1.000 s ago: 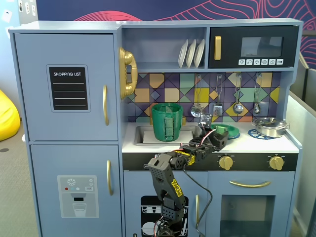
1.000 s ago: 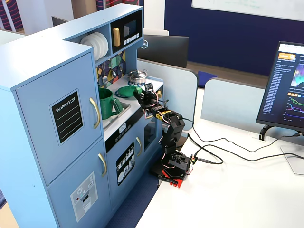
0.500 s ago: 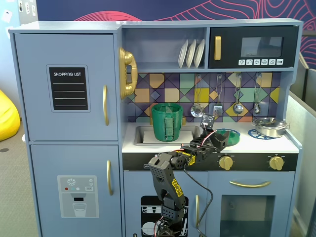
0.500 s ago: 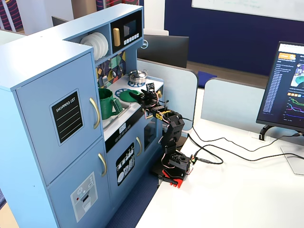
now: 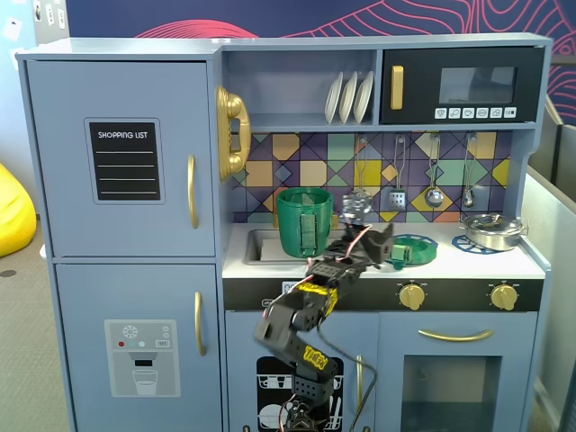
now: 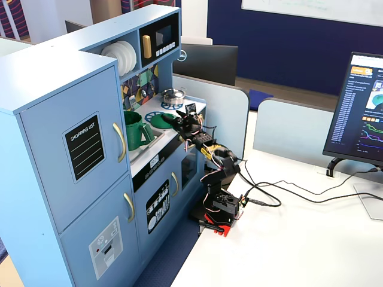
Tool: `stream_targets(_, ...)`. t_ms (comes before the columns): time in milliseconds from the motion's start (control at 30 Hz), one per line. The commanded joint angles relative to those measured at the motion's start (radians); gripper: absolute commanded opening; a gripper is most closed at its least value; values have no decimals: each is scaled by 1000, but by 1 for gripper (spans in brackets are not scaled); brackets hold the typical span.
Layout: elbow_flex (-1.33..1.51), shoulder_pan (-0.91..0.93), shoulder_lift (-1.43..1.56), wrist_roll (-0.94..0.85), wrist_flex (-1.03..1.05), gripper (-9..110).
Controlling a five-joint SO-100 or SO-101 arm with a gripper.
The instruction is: Take off the lid from the green recipient and place it on the counter
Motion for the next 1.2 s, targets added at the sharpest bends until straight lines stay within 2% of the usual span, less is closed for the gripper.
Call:
stream_targets(0,20,-28,202,-9,143,26)
stream_targets(167,-94,-94,342,9,704,22)
stream_targets(233,-147,-123,356,-66,920,20)
stream_targets(500,-121,-186,433,-135,1348,14)
stream_targets(700,48,-302,483,-100,1399,11)
stream_targets(900,337,-434,586,-46,1318,6)
stream_targets(1167,595,-446,681,-2,1264,5)
